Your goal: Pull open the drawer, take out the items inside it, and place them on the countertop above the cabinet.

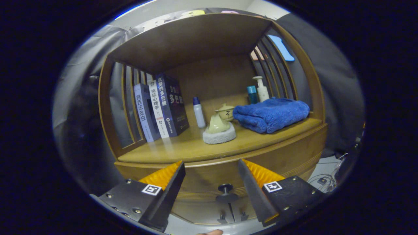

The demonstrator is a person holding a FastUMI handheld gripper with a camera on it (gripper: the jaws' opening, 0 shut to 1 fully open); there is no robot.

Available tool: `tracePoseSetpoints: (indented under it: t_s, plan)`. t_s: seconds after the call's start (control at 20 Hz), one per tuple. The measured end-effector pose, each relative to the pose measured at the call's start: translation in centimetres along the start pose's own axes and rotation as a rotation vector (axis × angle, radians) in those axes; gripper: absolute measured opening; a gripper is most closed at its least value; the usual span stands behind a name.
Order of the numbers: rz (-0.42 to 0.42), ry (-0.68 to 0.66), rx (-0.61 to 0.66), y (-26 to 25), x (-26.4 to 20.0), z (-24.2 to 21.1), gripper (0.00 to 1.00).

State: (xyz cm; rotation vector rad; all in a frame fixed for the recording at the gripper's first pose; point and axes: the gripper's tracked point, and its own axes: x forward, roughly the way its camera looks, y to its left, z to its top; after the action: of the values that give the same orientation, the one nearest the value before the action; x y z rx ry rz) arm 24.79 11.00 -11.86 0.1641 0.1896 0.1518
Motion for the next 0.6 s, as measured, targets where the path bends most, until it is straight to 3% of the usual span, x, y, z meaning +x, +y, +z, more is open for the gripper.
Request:
tracePoseSetpoints:
  t_s: [0.4, 0.5, 0.6]
  plan:
    - [-0.048, -0.091, -0.124, -3.7, -4.6, 7.1, 0.98]
    - [-0.069, -0.131, -0.153, -5.2, -5.9, 9.5, 0.89]
    - [-0.108, -0.147, -0.181, -7.5, -7.4, 11.1, 0.88]
